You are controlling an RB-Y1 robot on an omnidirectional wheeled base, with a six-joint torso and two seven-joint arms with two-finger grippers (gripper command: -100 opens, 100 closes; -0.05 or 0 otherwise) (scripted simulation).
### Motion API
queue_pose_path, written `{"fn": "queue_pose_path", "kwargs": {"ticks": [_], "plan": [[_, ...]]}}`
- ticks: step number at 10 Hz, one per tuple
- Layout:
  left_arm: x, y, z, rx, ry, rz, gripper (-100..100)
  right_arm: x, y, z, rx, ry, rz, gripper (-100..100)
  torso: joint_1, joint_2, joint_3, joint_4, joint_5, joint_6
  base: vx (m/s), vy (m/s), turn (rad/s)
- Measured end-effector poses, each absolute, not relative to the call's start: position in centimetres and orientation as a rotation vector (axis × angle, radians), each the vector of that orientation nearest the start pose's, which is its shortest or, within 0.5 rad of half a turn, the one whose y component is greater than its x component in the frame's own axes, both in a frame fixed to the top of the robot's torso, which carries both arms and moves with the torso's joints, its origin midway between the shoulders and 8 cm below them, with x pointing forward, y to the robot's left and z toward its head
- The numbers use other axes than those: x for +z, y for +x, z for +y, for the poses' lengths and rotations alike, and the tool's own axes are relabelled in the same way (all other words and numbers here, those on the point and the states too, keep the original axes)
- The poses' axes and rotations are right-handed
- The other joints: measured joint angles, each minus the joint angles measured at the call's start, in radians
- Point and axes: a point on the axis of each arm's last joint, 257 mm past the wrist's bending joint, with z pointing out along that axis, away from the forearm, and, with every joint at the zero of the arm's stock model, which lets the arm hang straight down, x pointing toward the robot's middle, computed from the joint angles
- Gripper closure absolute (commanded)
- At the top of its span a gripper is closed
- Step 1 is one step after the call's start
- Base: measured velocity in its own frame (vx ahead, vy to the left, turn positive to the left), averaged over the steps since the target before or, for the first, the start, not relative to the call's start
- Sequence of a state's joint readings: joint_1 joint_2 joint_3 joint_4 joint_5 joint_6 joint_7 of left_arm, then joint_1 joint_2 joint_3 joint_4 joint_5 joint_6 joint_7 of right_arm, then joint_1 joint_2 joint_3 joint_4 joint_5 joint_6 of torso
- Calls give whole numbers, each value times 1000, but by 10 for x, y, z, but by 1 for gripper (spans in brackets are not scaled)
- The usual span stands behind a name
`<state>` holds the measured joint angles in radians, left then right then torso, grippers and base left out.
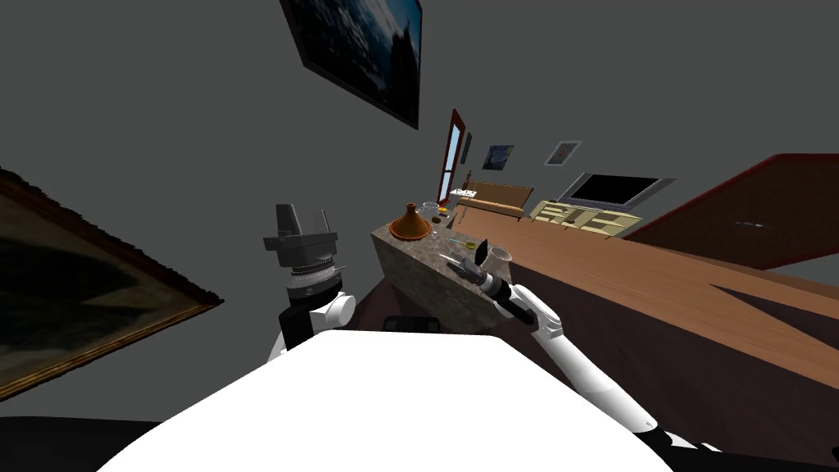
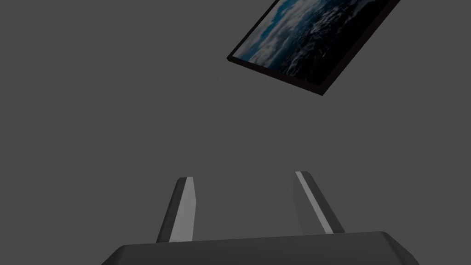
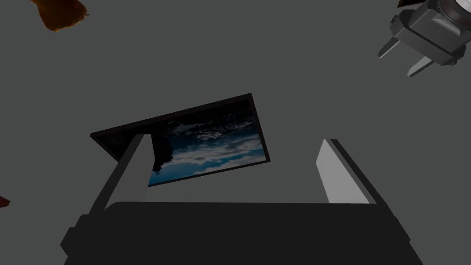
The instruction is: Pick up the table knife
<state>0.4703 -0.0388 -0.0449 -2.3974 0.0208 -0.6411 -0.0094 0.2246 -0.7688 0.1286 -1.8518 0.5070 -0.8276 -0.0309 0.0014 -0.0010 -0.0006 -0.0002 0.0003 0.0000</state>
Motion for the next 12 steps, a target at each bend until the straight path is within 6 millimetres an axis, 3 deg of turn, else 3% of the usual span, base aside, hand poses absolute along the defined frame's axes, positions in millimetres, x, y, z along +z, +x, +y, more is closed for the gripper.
{"fn": "queue_pose_path", "kwargs": {"ticks": [7, 12], "plan": [[105, 289, 262, -1410, -469, 363, 0, -187, 366, -207, 944, -651, 1626, -100, 0, 0, 0, 0, 0, 1, 14, 26, 120], [105, 289, 262, -1410, -469, 363, 0, -233, 362, -258, 811, -747, 1805, -100, 0, 0, 0, 0, 0, 0, 20, 22, 107]]}}
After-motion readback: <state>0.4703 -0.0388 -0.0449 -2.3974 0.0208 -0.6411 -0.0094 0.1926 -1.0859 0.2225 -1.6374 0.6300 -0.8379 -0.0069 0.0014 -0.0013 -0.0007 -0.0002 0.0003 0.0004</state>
